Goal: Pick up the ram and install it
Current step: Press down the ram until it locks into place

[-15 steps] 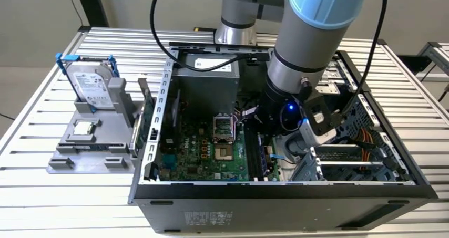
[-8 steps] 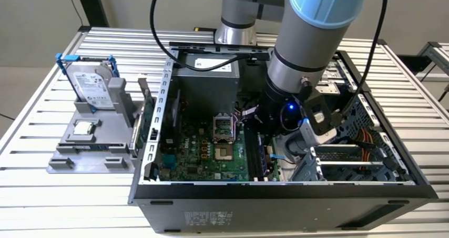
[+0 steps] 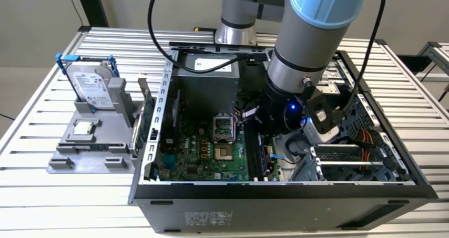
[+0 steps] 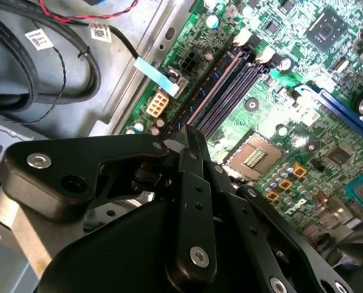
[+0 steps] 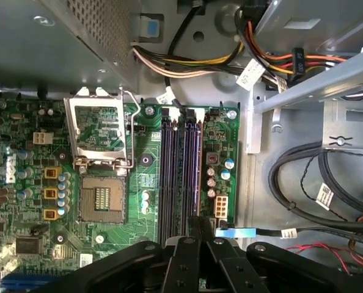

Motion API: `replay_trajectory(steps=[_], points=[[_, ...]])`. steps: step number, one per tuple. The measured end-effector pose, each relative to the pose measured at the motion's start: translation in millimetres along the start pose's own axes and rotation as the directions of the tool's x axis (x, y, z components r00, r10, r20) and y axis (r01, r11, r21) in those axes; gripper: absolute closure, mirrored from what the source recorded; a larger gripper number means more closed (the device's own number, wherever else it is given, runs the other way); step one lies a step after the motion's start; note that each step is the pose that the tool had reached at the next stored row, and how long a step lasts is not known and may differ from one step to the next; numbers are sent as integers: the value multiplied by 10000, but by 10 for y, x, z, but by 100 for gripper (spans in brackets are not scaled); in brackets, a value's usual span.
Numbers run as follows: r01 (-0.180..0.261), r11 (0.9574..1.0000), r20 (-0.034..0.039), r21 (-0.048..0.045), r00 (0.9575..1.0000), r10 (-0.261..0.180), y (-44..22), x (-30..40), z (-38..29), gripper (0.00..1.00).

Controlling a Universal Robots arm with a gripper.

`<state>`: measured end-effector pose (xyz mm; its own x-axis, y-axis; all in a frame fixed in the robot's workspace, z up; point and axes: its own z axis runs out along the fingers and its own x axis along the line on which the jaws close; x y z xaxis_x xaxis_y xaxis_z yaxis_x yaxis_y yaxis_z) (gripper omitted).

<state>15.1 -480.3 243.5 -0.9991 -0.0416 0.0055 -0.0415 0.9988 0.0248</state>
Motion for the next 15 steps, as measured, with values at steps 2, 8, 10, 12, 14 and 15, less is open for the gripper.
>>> replay_trajectory(steps=[2, 8, 10, 12, 14, 15], points=[[281, 9996, -7, 2, 9996, -281, 0, 0, 0, 100], [1009, 9949, -25, 3, 9949, -1009, 1, 0, 1, 100], [1197, 9928, -30, 4, 9928, -1197, 3, 0, 0, 100], [1399, 9902, -35, 5, 9902, -1399, 5, 0, 0, 100], [1620, 9868, -41, 5, 9868, -1620, 7, 0, 0, 100], [1720, 9851, -43, 5, 9851, -1720, 7, 0, 1, 100]])
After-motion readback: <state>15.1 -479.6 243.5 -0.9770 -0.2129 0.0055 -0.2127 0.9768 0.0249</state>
